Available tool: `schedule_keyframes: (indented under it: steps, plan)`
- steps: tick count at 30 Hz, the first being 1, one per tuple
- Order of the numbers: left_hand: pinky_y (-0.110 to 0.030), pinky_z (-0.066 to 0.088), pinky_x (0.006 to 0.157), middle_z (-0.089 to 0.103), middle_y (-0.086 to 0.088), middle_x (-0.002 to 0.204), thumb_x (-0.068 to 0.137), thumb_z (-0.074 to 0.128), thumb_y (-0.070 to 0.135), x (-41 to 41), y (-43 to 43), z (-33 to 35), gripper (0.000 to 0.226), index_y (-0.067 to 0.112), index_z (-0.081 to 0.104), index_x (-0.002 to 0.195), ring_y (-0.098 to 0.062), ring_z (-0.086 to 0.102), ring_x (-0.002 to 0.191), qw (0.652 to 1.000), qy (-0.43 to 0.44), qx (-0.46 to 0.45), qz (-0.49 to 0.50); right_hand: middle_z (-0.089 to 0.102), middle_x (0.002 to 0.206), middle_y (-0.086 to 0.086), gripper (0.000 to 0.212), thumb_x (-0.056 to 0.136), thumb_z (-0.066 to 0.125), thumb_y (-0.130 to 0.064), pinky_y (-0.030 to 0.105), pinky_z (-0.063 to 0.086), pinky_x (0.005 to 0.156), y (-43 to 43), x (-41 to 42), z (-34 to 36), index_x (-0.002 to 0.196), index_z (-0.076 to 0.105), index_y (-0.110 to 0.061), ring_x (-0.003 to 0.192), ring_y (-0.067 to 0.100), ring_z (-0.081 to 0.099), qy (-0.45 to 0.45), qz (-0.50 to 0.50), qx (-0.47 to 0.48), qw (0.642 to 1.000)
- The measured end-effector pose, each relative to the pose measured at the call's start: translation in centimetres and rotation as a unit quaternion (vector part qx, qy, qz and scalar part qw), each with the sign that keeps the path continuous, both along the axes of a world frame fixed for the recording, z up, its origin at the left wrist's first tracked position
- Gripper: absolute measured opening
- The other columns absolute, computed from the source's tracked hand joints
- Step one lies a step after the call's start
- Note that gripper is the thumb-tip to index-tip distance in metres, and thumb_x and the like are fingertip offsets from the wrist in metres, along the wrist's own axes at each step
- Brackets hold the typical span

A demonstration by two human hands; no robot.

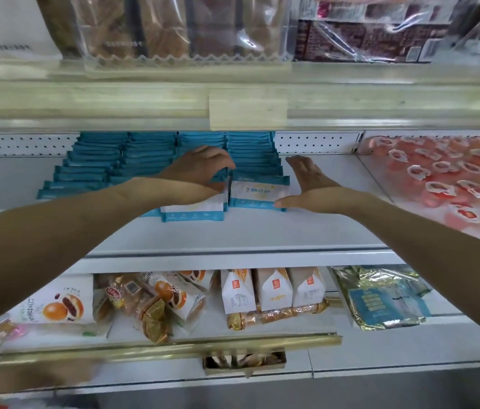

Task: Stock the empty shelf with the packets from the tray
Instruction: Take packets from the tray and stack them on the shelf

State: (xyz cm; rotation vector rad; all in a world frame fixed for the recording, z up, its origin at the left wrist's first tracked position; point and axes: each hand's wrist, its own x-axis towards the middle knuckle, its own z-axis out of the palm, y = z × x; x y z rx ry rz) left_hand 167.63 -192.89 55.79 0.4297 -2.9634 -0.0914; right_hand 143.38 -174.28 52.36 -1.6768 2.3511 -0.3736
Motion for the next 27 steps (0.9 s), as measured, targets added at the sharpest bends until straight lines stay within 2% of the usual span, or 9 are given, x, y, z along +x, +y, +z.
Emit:
schedule_keyframes:
  steps: [4,7,13,16,20,23,27]
  plan:
    - [-0.045,0.025,0.121,0.027,0.004,0.161,0.096,0.061,0.052,-2.9,1.6,-1.2,0.069,0.025,0.034,0.153,-0.02,0.021,0.149,0.999,-0.034,-0.002,0.016,0.011,0.164,-0.007,0.12,0.073,0.078,-0.065,0.049,0.03,0.12,-0.9,0.4,-0.6,0.16,0.0,-0.035,0.151,0.024,0.018,-0.01,0.019,-0.011,1.0]
    - [-0.05,0.02,0.122,0.014,0.001,0.167,0.09,0.063,0.062,-4.2,1.9,-2.0,0.09,0.022,0.022,0.158,-0.023,0.011,0.154,0.998,-0.055,-0.005,0.031,0.014,0.164,-0.005,0.126,0.069,0.081,-0.062,0.048,0.032,0.118,-1.4,0.4,-0.8,0.161,0.0,-0.032,0.15,0.024,0.02,-0.024,0.017,-0.011,1.0]
    - [-0.047,0.013,0.126,0.011,-0.005,0.169,0.081,0.069,0.068,-5.8,2.0,-3.4,0.108,0.015,0.016,0.159,-0.025,0.011,0.156,0.994,-0.076,-0.038,0.067,-0.006,0.17,-0.009,0.137,0.065,0.079,-0.07,0.048,0.026,0.124,-3.0,0.1,-1.8,0.161,-0.01,-0.028,0.157,0.017,0.008,-0.011,0.01,-0.02,1.0]
    - [-0.048,0.01,0.127,0.012,-0.007,0.169,0.08,0.071,0.067,-6.7,1.3,-4.2,0.113,0.015,0.011,0.161,-0.025,0.01,0.156,0.993,-0.064,-0.059,0.08,-0.013,0.17,-0.008,0.133,0.074,0.08,-0.062,0.042,0.025,0.124,-3.5,0.3,-1.6,0.162,-0.012,-0.023,0.157,0.017,0.008,0.027,0.024,-0.032,0.999]
    - [-0.05,0.009,0.127,0.011,-0.012,0.169,0.082,0.071,0.064,-8.1,0.5,-4.4,0.115,0.009,0.007,0.161,-0.028,0.01,0.156,0.99,-0.065,-0.079,0.098,-0.012,0.17,-0.007,0.13,0.076,0.078,-0.062,0.046,0.031,0.122,-4.7,-0.1,-1.6,0.163,-0.007,-0.016,0.157,0.019,0.011,0.073,0.03,-0.04,0.996]
    - [-0.052,0.01,0.127,0.011,-0.014,0.169,0.082,0.073,0.061,-9.1,-0.1,-4.4,0.116,0.008,0.008,0.161,-0.03,0.01,0.157,0.986,-0.069,-0.092,0.118,-0.013,0.171,-0.003,0.124,0.083,0.075,-0.058,0.045,0.029,0.123,-5.7,-0.7,-1.9,0.162,-0.007,-0.011,0.157,0.021,0.009,0.099,0.029,-0.032,0.994]
    - [-0.056,0.013,0.125,0.015,-0.015,0.168,0.085,0.073,0.055,-10.3,-0.5,-4.8,0.107,0.008,0.013,0.16,-0.03,0.014,0.156,0.98,-0.054,-0.117,0.153,-0.012,0.171,0.003,0.116,0.089,0.071,-0.052,0.047,0.03,0.122,-7.1,-1.3,-2.0,0.162,-0.009,-0.01,0.156,0.027,0.014,0.121,0.032,-0.039,0.991]
